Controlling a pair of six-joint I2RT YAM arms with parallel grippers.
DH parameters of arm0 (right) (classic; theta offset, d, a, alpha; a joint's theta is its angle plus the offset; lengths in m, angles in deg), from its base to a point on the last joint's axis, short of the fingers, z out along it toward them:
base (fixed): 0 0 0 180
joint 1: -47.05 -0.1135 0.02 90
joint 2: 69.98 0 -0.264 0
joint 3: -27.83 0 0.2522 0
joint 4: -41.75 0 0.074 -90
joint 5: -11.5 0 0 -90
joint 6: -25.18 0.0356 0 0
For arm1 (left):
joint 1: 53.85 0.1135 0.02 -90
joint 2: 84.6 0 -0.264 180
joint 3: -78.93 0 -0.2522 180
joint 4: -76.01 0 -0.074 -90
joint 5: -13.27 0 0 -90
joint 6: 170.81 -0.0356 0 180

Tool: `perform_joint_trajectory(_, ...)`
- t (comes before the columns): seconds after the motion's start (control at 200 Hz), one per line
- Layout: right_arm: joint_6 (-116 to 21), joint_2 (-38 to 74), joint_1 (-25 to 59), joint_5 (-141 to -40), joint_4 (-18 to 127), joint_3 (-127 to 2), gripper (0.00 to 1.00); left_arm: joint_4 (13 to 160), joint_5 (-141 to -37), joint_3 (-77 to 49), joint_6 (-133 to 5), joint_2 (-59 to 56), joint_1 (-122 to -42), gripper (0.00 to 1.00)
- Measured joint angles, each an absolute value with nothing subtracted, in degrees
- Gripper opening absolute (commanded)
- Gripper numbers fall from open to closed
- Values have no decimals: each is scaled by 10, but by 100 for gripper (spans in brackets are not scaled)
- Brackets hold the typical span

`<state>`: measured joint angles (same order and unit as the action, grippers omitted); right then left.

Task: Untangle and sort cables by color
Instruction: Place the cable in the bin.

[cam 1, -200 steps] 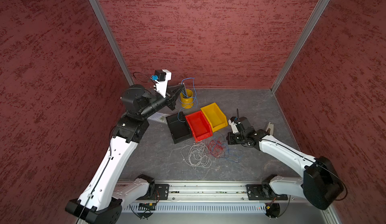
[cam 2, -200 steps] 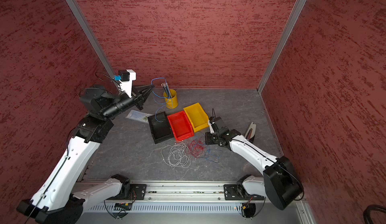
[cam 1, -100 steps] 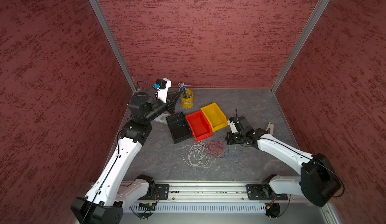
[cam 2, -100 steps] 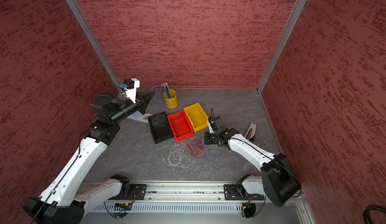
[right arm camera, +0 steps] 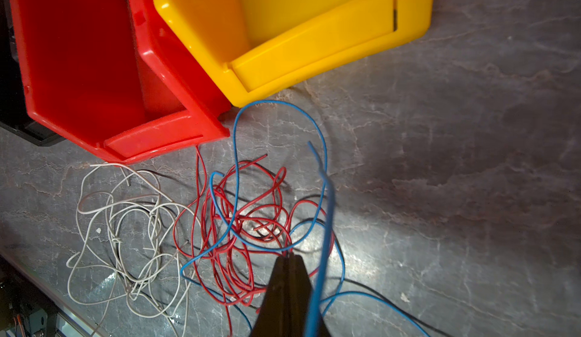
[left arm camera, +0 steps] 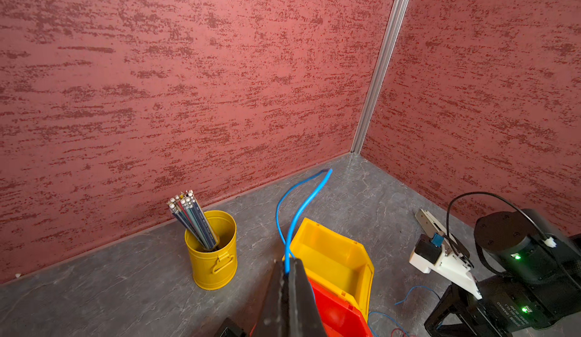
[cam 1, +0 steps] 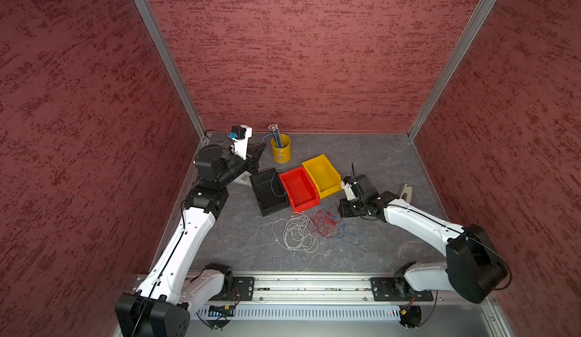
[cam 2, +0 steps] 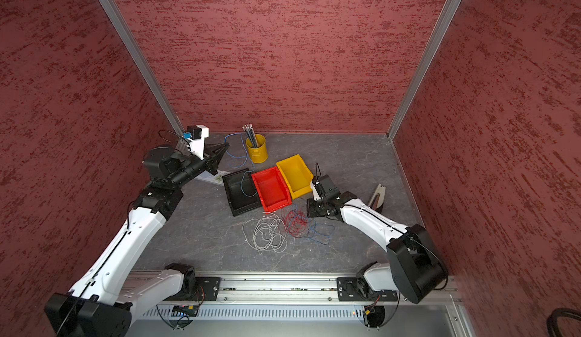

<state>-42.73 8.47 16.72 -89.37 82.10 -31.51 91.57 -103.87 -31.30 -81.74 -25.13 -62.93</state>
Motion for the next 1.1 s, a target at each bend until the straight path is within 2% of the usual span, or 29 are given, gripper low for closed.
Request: perform_joint_trajectory(1.097, -427, 90, 167, -899, 821, -315, 0, 825, -1087, -461, -783, -196, -583, 0)
